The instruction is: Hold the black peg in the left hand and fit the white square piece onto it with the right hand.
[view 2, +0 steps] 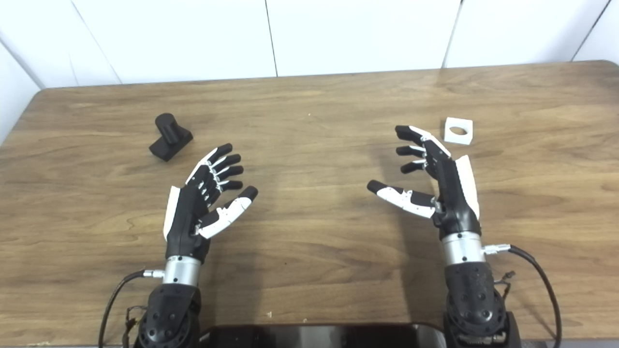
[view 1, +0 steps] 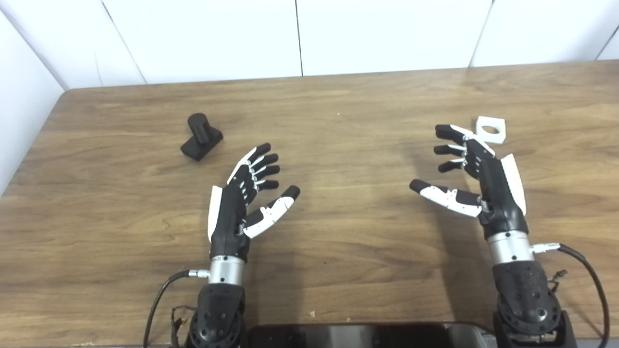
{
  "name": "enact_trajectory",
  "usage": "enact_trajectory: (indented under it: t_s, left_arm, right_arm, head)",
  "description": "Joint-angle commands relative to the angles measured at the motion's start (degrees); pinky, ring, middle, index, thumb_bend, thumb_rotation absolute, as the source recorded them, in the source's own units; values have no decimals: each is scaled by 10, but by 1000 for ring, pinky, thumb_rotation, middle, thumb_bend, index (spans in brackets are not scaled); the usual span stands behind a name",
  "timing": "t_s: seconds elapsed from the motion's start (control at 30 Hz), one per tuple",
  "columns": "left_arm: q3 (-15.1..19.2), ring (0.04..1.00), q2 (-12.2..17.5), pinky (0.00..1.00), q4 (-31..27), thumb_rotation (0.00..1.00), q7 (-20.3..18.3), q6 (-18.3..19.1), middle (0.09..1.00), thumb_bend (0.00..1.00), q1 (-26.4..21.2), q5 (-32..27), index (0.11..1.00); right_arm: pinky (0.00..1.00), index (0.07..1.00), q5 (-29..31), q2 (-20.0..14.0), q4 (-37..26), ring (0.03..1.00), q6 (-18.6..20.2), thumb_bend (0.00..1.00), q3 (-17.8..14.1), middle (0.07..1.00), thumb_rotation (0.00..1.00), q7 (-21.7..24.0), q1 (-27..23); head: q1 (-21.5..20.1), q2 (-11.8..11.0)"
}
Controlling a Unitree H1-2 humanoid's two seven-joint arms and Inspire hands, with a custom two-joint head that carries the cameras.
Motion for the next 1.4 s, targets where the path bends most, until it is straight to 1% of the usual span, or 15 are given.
enact_trajectory:
  t_s: [0.0,0.03,0.1,0.2,0.27,0.37,0.4,0.43,0.53,0.63,0.83,1.03,1.1,1.2,1.37]
  left_arm:
    - [-6,755,6,633,-25,180,-6,-9,795,619,-2,-5,821]
    - [-8,754,6,624,-25,175,-8,-8,795,618,-2,-5,821]
    - [-14,754,4,608,-22,170,-10,-11,796,623,-1,-3,821]
    - [-24,749,0,597,-16,176,-9,-14,800,629,-1,6,823]
    - [-32,758,-2,607,-8,182,-7,-15,806,631,-2,12,827]
    - [-43,761,-4,609,5,191,-6,-11,803,637,-3,20,827]
    - [-47,760,-4,608,9,189,-5,-11,801,639,-3,24,824]
    - [-50,760,-4,605,13,187,-4,-13,800,638,-3,28,821]
    - [-59,757,0,600,23,183,-3,-17,800,630,-5,38,817]
    - [-61,729,1,571,29,149,-7,-19,778,636,-8,32,792]
    - [-59,705,4,571,29,155,5,-33,751,670,-11,45,753]
    - [-44,685,1,542,13,132,21,-36,744,678,-19,59,725]
    - [-37,677,6,530,-4,130,28,-21,738,684,-26,85,717]
    - [-28,668,16,528,-32,123,32,3,725,645,-34,128,705]
    - [-2,632,42,513,-67,85,26,39,689,650,-54,157,674]
  right_arm:
    - [552,770,1,-2,-15,712,-20,704,1,790,180,-4,11]
    - [552,771,2,-3,-16,712,-19,703,1,790,176,-4,11]
    - [558,772,-1,-8,-17,712,-19,698,-1,790,190,-3,12]
    - [572,779,1,-17,-16,720,-21,671,-7,802,189,0,13]
    - [571,784,12,-23,-12,726,-23,661,-14,809,165,4,14]
    - [572,790,36,-27,-11,734,-17,656,-24,814,112,14,17]
    - [572,791,41,-28,-13,736,-13,653,-26,816,92,17,18]
    - [575,793,46,-29,-16,740,-8,646,-28,819,52,21,19]
    - [580,792,50,-31,-19,741,-3,632,-31,820,6,25,19]
    - [579,769,40,-32,-13,706,-11,646,-31,792,77,21,17]
    - [566,759,40,-34,-15,698,-10,652,-32,782,120,23,17]
    - [557,754,32,-34,-21,697,0,652,-30,776,133,26,14]
    - [552,752,29,-33,-23,694,2,653,-31,773,130,25,13]
    - [537,739,27,-30,-28,681,6,651,-32,760,134,25,13]
    - [510,722,24,-29,-35,660,8,624,-35,744,92,22,15]
  head:
    - [9,-2]
    - [16,-3]
    - [60,-8]
    - [108,-14]
    - [149,-26]
    - [180,-40]
    - [182,-42]
    - [191,-48]
    - [194,-50]
    - [194,-50]
    - [191,-52]
    - [191,-54]
    - [190,-54]
    - [190,-53]
    - [189,-51]
